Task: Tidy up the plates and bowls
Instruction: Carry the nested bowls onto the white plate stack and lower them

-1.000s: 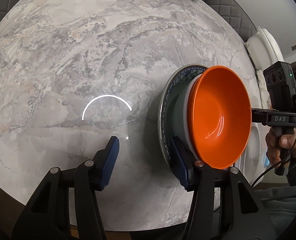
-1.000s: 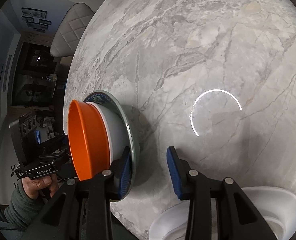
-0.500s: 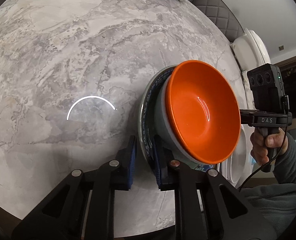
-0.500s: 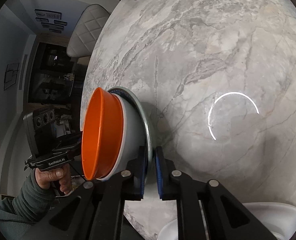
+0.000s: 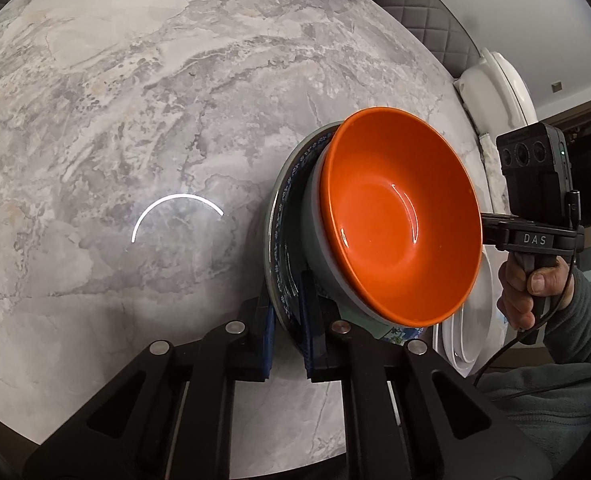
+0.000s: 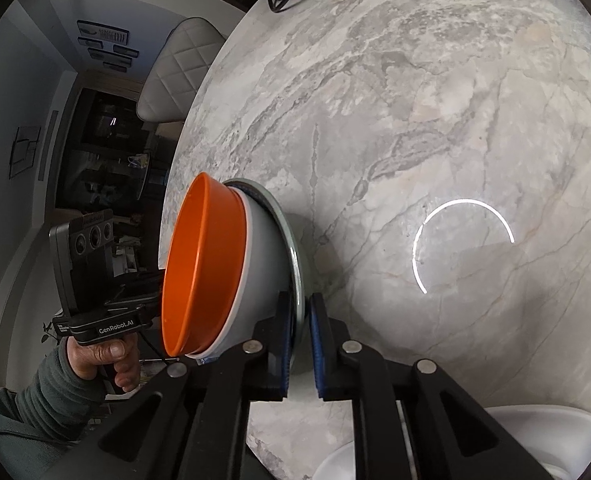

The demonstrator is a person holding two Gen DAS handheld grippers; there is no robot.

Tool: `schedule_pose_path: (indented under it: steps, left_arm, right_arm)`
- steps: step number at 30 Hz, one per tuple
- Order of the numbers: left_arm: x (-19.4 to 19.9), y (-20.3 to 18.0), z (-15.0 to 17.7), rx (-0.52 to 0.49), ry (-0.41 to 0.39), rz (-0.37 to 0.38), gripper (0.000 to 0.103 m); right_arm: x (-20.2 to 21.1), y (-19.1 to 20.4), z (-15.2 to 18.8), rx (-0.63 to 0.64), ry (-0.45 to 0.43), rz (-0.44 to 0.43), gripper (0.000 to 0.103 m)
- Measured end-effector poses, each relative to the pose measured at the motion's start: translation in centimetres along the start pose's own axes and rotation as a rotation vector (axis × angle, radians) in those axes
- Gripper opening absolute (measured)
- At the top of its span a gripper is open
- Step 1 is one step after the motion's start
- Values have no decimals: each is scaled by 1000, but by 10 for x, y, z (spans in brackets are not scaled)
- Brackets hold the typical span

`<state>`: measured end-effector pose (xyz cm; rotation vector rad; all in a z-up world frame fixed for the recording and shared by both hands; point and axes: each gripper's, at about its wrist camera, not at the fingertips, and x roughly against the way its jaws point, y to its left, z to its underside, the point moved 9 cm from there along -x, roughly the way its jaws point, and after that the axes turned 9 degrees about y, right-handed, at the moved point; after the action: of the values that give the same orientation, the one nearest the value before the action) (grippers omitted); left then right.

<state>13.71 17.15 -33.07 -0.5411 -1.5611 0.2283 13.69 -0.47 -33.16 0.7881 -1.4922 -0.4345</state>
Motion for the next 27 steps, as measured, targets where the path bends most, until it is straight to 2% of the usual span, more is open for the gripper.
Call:
schedule_pose_path:
  steps: [18,27]
  left_arm:
    - [11,-8,-3,-2,-21,-6,8]
    - [32,-43,-12,-50,-21,2,8]
  right_arm:
    - [6,4,-7,-11,-41,8,12]
    - [34,10,2,-38,-90,49,11]
